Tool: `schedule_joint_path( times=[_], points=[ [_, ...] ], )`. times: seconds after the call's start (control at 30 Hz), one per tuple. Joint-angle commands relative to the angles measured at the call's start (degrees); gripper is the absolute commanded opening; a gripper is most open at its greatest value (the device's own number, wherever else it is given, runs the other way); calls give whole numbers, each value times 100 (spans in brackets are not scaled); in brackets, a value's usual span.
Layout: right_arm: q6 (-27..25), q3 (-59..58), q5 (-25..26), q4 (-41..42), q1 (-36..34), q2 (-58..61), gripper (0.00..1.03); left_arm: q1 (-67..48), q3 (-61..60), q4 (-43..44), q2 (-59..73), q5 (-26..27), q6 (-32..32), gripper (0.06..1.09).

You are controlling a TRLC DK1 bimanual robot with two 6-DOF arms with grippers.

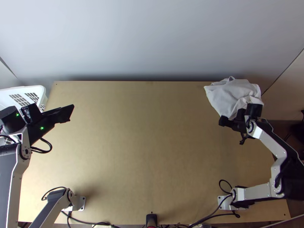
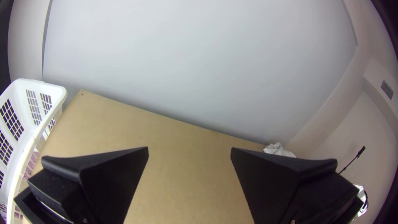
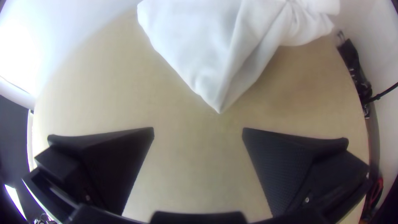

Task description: Fold the t-shirt

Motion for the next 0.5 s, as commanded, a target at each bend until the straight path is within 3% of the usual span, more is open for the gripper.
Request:
schedule_joint_path(
  times=[0.0, 0.3, 0.33, 0.4, 0.43, 0.47],
  points=[
    [254, 261, -3, 277, 92, 540, 99, 66, -44, -20, -29, 16, 154, 102],
    [351, 498, 41, 506, -31, 637, 95, -39, -52, 42, 94, 25, 180, 102],
    [360, 524, 41, 506, -39, 681, 91, -66, -52, 50, 94, 25, 180, 102],
    [351, 559, 129, 541, -31, 769, 80, -92, -52, 59, 112, 25, 180, 102],
    [272, 559, 217, 541, 13, 795, 61, -110, -52, 59, 120, 25, 180, 102],
    [184, 559, 296, 576, 49, 813, 35, -110, -61, 50, 120, 25, 180, 102]
  ],
)
